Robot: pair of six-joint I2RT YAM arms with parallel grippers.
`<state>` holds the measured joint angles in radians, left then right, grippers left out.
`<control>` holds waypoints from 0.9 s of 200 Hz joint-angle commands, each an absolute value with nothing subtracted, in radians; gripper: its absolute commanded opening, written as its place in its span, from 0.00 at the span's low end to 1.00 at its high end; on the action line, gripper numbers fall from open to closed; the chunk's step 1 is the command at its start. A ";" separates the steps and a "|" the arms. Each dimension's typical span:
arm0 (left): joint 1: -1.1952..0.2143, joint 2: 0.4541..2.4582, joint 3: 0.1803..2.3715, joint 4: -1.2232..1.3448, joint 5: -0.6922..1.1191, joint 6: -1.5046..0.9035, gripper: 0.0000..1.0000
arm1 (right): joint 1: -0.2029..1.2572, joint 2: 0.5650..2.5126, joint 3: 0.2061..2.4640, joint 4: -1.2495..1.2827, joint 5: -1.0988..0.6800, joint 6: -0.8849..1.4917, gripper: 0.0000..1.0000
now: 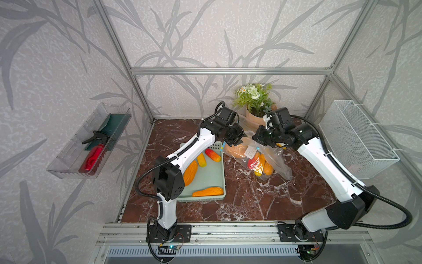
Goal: Place the mango in a zip-top bag and seal the zipper
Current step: Open the zipper of the food storage bag.
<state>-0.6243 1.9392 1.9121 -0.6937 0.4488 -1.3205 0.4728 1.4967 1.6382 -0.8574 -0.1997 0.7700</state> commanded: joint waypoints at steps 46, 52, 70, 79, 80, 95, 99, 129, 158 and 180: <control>-0.627 1.858 1.943 -0.783 0.369 -1.321 0.41 | 0.486 1.418 1.578 -0.795 -0.116 0.722 0.00; -0.623 1.843 1.935 -0.784 0.367 -1.334 0.42 | 0.486 1.412 1.564 -0.787 -0.117 0.726 0.00; -0.608 1.811 1.902 -0.802 0.398 -1.391 0.44 | 0.486 1.396 1.534 -0.754 -0.120 0.739 0.00; -0.607 1.786 1.850 -0.759 0.422 -1.444 0.46 | 0.486 1.394 1.527 -0.743 -0.123 0.741 0.00; -0.606 1.783 1.842 -0.749 0.426 -1.449 0.46 | 0.486 1.394 1.526 -0.742 -0.123 0.742 0.00; -0.609 1.744 1.722 -0.584 0.461 -1.576 0.53 | 0.486 1.397 1.527 -0.728 -0.137 0.744 0.00; -0.609 1.741 1.701 -0.545 0.466 -1.601 0.54 | 0.486 1.400 1.527 -0.727 -0.140 0.744 0.00; -0.617 1.802 1.735 -0.451 0.497 -1.646 0.59 | 0.486 1.401 1.511 -0.709 -0.162 0.770 0.00; -0.645 1.859 1.765 -0.411 0.517 -1.682 0.51 | 0.488 1.407 1.519 -0.710 -0.170 0.772 0.00; -0.656 1.897 1.797 -0.436 0.537 -1.669 0.41 | 0.489 1.401 1.519 -0.713 -0.161 0.773 0.00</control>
<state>-0.6415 1.8721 1.7443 -0.4686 0.4927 -1.6161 0.4820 1.4151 1.5188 -0.7280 -0.1585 0.7666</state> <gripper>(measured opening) 0.457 0.049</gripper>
